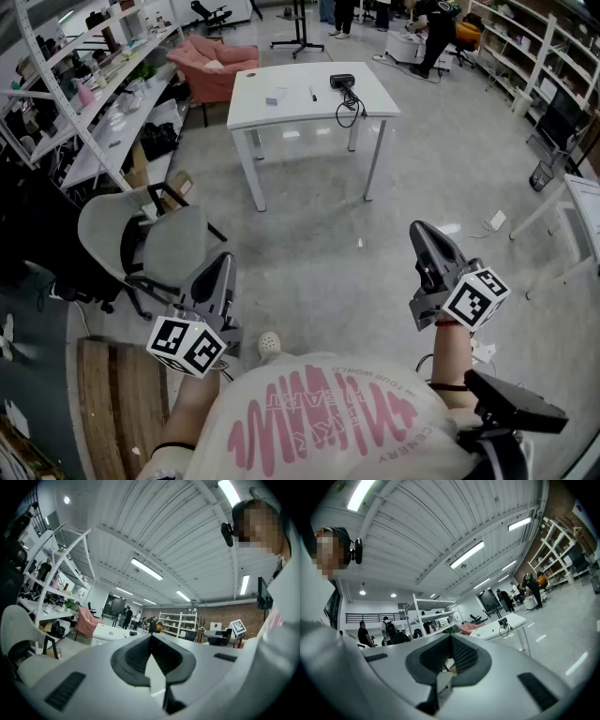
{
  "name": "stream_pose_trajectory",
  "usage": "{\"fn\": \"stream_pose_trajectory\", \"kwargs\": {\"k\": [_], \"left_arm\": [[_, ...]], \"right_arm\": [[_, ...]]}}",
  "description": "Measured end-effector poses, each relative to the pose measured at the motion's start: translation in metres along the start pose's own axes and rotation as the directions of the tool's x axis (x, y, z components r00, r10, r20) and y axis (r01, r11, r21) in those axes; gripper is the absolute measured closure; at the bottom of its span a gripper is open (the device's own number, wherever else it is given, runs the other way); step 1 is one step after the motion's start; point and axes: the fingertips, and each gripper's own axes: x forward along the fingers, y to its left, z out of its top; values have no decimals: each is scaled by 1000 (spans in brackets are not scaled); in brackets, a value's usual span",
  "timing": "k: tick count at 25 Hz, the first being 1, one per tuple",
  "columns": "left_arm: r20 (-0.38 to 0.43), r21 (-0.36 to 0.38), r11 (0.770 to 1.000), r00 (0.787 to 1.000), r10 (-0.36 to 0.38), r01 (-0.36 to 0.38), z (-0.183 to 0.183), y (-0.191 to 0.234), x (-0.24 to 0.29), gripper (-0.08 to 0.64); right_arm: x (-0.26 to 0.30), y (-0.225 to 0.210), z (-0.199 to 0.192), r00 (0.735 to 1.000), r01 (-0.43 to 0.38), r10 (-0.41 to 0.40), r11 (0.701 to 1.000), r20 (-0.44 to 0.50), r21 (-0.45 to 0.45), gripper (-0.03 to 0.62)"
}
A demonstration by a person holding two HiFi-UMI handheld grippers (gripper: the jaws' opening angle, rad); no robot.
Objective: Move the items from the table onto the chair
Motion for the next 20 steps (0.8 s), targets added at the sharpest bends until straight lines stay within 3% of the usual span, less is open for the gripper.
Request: {"fn": "stream_pose_trajectory", "kwargs": {"k": [12,20], "left_arm": [[-47,-30,1000,999,6,-7,-10,25,30,549],[82,-47,993,991,-108,112,26,74,122,549]], "right_arm": [[21,-27,-10,1000,20,-19,998,-13,52,577],[98,-44,27,996,-12,5,997,87,79,575]]}}
